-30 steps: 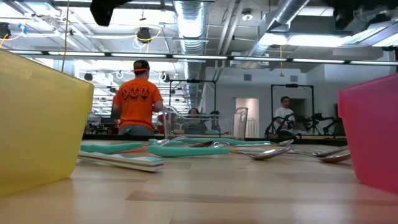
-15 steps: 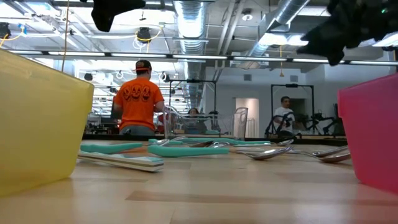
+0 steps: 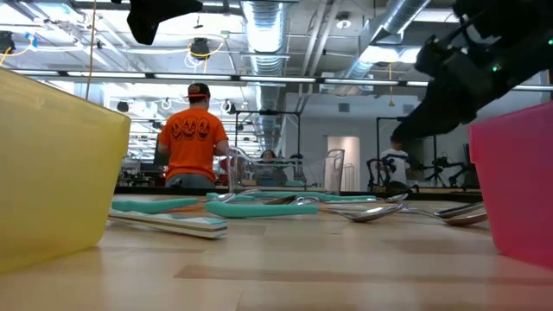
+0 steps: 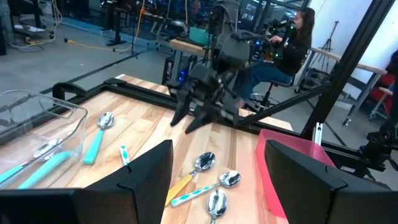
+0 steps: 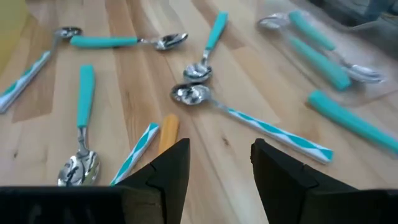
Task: Sort silverware by color (type)
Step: Put the yellow spoon into the yellow bin
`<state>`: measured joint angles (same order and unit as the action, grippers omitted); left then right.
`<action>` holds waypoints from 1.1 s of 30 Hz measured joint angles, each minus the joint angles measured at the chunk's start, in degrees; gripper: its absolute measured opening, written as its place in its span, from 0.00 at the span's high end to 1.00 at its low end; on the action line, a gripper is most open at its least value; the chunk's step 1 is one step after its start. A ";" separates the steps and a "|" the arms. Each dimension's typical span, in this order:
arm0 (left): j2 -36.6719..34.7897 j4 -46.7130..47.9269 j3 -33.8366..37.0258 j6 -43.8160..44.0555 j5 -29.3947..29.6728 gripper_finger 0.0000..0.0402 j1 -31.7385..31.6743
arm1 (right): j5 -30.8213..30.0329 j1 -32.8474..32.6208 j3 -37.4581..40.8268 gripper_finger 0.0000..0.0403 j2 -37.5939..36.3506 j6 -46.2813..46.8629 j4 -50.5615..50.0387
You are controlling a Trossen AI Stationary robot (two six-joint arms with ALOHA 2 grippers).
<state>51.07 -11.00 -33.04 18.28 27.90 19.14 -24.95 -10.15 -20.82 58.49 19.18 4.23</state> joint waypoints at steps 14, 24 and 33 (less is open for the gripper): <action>0.00 0.00 0.00 0.26 -0.02 0.41 0.00 | 0.59 -5.15 -2.75 0.52 19.10 -1.62 10.17; 0.00 0.00 0.00 0.50 -0.02 0.41 0.02 | -2.10 -5.84 -6.78 0.52 30.50 -1.18 9.83; 0.02 0.02 0.00 0.52 0.08 0.41 0.02 | -2.58 -5.58 -7.87 0.55 35.91 2.76 9.47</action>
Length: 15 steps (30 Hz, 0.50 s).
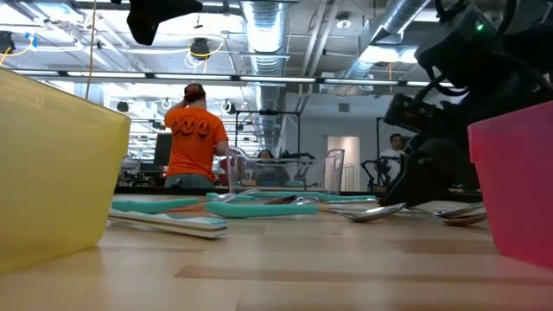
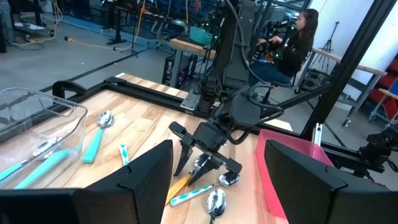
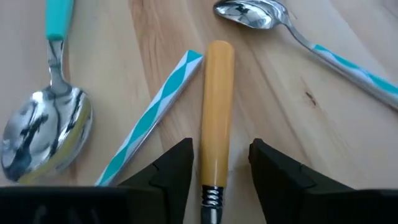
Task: Sort silverware by color (type)
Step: Put the yellow spoon into the yellow bin
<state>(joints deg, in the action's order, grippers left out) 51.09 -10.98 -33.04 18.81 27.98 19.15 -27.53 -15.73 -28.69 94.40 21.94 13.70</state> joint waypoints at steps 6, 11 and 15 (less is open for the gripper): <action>0.00 -0.02 0.00 0.02 0.61 0.41 -0.02 | -0.10 0.07 -0.06 0.70 0.98 3.39 -1.23; -0.08 -0.04 0.00 0.07 1.21 0.41 -0.02 | 0.07 0.12 -0.02 0.82 0.30 3.47 -2.07; -0.11 -0.31 0.00 0.09 1.21 0.41 -0.02 | -0.31 0.47 0.09 0.82 0.32 3.51 -1.18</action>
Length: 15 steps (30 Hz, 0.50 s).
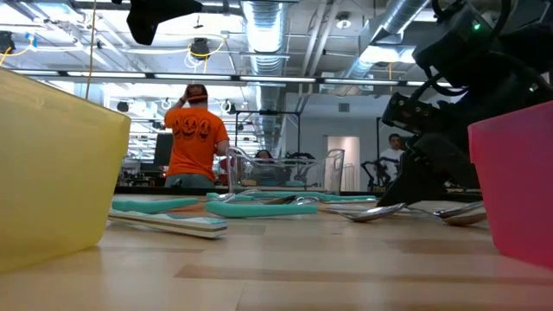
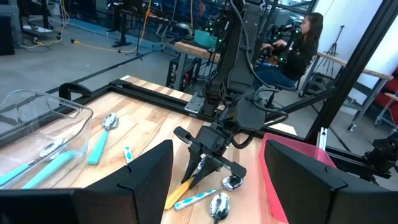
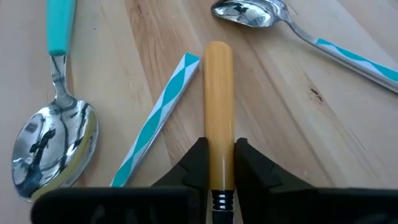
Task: Sort silverware by color (type)
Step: Put the yellow spoon into the yellow bin
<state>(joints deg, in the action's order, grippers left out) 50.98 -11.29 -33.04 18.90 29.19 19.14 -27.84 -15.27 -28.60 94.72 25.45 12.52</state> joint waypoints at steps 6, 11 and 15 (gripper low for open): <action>0.00 -0.26 0.00 0.00 0.00 0.41 0.00 | -0.30 0.34 -0.81 0.82 -1.49 -1.14 -0.77; -0.02 -0.27 0.00 0.31 0.02 0.41 0.01 | -3.27 0.71 -0.81 0.82 -7.54 -3.45 -4.39; -0.02 -0.44 0.00 0.30 0.64 0.41 0.00 | -3.91 1.94 -0.81 0.82 -13.67 -4.05 -9.57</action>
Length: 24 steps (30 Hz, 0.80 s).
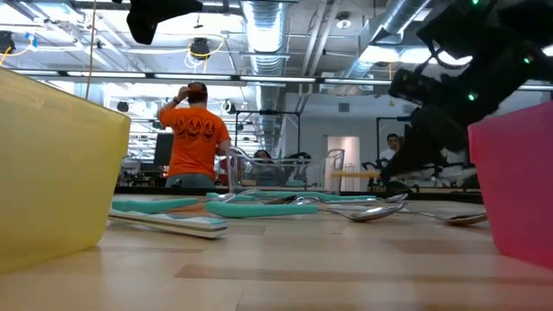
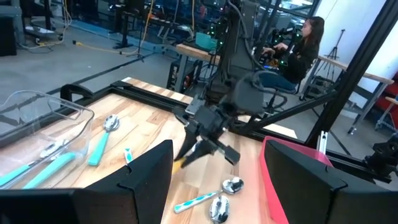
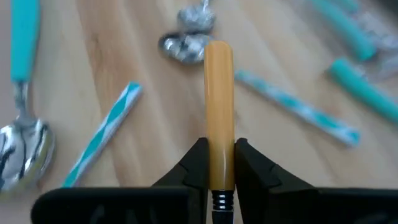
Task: Sort silverware by color (type)
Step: Put the yellow spoon into the yellow bin
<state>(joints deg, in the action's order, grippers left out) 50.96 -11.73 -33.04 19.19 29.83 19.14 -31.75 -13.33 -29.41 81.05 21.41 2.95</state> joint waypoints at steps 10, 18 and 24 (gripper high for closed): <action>-0.01 -1.36 0.00 0.03 0.06 0.41 0.00 | -0.30 2.32 -0.11 0.82 -11.58 -6.54 -0.60; -0.01 -1.49 0.00 0.06 0.00 0.41 0.00 | -0.73 2.21 -0.15 0.82 -17.10 -7.83 -0.97; -0.02 -1.49 0.00 -0.43 0.03 0.41 0.00 | -5.07 2.28 -0.17 0.82 -18.74 -6.54 -2.28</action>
<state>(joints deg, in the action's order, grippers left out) 50.94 -13.21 -33.04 18.76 29.87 19.14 -36.81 -11.05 -29.58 62.30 14.87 0.67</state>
